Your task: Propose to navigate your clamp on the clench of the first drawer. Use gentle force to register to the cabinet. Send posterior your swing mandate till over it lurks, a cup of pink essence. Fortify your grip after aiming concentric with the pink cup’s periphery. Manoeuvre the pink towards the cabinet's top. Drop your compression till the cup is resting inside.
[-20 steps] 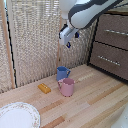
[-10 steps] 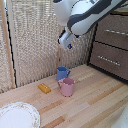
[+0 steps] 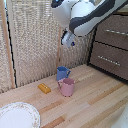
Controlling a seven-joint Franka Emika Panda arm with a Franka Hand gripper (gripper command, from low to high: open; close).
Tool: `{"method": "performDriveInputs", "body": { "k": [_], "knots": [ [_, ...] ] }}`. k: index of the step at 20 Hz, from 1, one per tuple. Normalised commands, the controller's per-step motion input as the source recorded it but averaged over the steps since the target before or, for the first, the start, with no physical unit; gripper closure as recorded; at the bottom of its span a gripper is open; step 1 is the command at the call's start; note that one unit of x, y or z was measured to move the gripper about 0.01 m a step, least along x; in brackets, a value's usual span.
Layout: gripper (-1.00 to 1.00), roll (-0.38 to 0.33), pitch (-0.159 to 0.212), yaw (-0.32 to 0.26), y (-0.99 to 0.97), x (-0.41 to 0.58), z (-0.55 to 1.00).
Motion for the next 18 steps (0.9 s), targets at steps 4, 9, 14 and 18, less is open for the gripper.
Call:
{"method": "performDriveInputs", "body": {
  "k": [4, 9, 14, 18],
  "knots": [
    [-1.0, -0.374, -0.004, 0.016, 0.0, -0.173, 0.16],
    [-1.0, -0.375, -0.034, -0.009, 0.0, -0.264, 0.09],
    [-1.0, -0.371, -0.083, -0.037, -0.01, -0.202, 0.09],
    [-1.0, -0.365, -0.145, -0.01, -0.1, -0.173, 0.08]
  ]
}}
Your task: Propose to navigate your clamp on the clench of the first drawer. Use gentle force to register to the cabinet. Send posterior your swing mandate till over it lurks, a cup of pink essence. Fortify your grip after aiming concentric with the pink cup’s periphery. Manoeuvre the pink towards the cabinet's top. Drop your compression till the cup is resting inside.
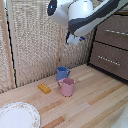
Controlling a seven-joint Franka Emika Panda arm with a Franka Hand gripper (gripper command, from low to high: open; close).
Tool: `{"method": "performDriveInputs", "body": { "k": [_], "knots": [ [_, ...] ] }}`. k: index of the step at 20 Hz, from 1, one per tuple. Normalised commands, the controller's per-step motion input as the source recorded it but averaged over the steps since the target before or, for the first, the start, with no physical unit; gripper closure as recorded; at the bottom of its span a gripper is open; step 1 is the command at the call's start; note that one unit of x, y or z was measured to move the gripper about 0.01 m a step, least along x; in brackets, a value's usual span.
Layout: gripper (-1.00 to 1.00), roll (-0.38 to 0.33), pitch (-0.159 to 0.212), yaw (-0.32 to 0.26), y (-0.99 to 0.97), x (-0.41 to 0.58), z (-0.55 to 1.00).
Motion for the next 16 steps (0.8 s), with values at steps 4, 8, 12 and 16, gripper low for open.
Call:
{"method": "performDriveInputs", "body": {
  "k": [4, 8, 12, 16],
  "knots": [
    [-1.0, -0.32, -0.124, 0.031, -0.34, -0.241, 0.05],
    [-1.0, -0.201, -0.064, 0.108, -0.56, -0.324, 0.0],
    [-1.0, -0.148, -0.038, 0.129, -0.59, -0.274, -0.06],
    [-1.0, -0.045, -0.025, 0.169, -0.65, -0.146, -0.11]
  ]
}}
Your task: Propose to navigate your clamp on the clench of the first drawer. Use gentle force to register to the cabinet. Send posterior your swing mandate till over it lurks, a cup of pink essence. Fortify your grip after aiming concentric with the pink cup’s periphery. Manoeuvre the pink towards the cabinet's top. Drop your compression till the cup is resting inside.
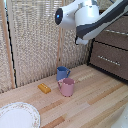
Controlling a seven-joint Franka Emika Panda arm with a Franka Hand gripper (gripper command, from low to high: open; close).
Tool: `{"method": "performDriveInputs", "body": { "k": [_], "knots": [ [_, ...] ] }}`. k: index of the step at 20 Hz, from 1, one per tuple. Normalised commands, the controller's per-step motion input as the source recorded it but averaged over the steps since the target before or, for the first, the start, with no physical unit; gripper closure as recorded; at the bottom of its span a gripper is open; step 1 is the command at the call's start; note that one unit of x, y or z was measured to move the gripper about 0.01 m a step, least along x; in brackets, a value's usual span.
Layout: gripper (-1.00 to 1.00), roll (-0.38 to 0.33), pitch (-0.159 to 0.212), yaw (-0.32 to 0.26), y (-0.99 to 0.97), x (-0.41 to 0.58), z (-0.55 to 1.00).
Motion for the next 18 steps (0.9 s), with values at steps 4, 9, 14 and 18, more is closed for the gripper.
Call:
{"method": "performDriveInputs", "body": {
  "k": [4, 9, 14, 18],
  "knots": [
    [-1.0, -0.005, -0.001, 0.212, -0.62, -0.018, -0.14],
    [-1.0, -0.084, 0.0, 0.19, -0.55, -0.065, -0.04],
    [-1.0, -0.188, 0.0, 0.156, -0.45, -0.162, 0.05],
    [-1.0, -0.202, 0.0, 0.152, -0.47, -0.129, 0.0]
  ]
}}
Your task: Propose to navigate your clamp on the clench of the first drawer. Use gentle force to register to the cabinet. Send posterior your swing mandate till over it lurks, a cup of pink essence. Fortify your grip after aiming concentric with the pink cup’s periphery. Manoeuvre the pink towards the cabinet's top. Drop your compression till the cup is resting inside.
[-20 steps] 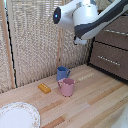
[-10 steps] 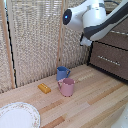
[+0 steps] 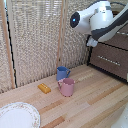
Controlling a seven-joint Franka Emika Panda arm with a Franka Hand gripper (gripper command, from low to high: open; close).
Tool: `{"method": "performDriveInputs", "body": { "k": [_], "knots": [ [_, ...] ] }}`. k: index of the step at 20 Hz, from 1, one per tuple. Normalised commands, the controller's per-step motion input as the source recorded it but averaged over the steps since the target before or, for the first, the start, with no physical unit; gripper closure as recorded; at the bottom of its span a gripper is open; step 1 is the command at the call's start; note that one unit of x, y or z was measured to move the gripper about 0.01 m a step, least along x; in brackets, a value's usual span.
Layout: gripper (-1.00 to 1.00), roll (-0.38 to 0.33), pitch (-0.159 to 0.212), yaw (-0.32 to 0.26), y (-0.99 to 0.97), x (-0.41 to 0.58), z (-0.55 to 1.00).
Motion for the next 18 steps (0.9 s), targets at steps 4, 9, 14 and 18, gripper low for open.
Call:
{"method": "performDriveInputs", "body": {
  "k": [4, 9, 14, 18],
  "knots": [
    [-1.0, -0.12, 0.0, 0.174, -0.57, -0.06, -0.06],
    [-1.0, -0.057, -0.002, 0.158, -0.69, -0.082, -0.13],
    [-1.0, -0.032, -0.024, 0.103, -0.83, -0.121, -0.02],
    [-1.0, -0.018, -0.05, 0.055, -0.89, -0.121, 0.04]
  ]
}}
